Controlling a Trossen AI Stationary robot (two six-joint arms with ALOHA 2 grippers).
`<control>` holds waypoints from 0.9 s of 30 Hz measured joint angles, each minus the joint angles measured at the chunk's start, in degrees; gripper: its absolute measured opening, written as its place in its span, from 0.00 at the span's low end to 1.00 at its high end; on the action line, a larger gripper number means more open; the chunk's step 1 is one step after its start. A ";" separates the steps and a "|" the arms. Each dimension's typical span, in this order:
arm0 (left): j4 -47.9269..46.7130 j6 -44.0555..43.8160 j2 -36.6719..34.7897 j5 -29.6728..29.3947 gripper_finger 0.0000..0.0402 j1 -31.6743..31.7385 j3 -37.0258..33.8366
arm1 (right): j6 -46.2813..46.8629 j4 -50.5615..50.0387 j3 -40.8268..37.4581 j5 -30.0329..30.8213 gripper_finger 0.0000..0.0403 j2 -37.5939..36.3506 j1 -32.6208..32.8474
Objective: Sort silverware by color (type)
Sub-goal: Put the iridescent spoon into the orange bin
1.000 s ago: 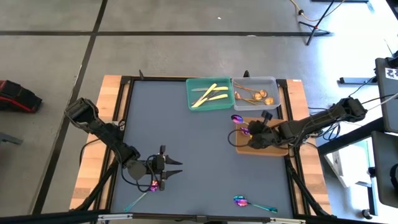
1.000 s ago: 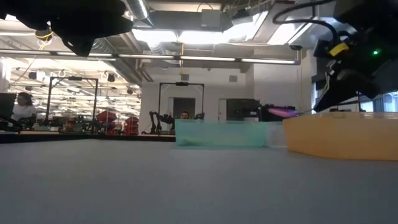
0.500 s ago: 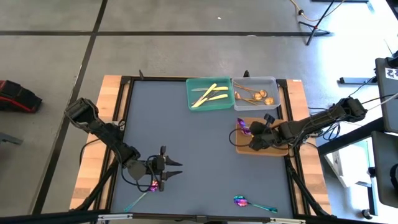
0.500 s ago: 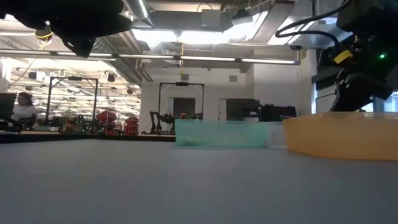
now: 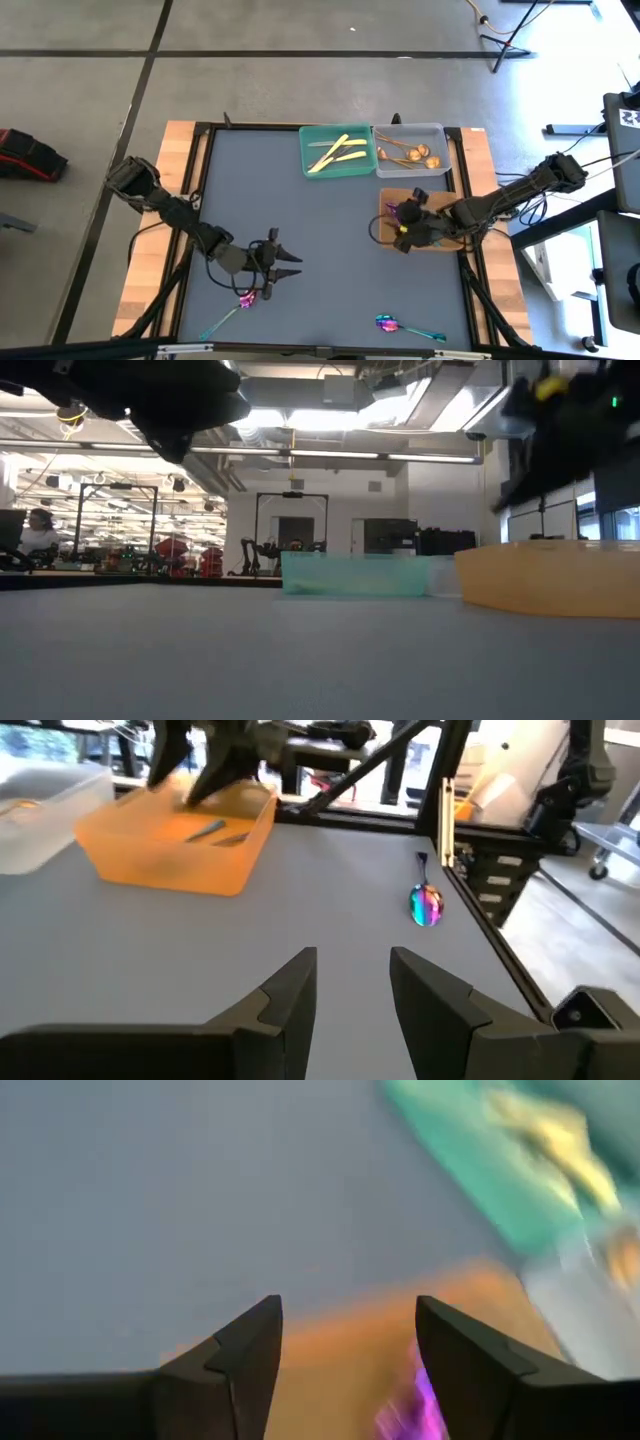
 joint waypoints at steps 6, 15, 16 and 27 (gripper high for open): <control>1.32 -0.43 0.02 4.11 0.31 1.85 0.10 | -16.39 26.97 0.09 2.02 0.55 3.28 5.42; -12.63 -0.88 2.24 5.18 0.31 -1.31 14.51 | -35.11 62.34 0.11 -10.17 0.55 14.00 7.82; -16.69 -1.55 2.62 4.39 0.31 -1.82 16.84 | -37.22 65.72 0.11 -13.14 0.55 15.22 7.82; -51.20 -20.67 4.31 3.20 0.31 -8.04 29.11 | -43.74 101.54 3.67 -34.82 0.55 29.57 8.15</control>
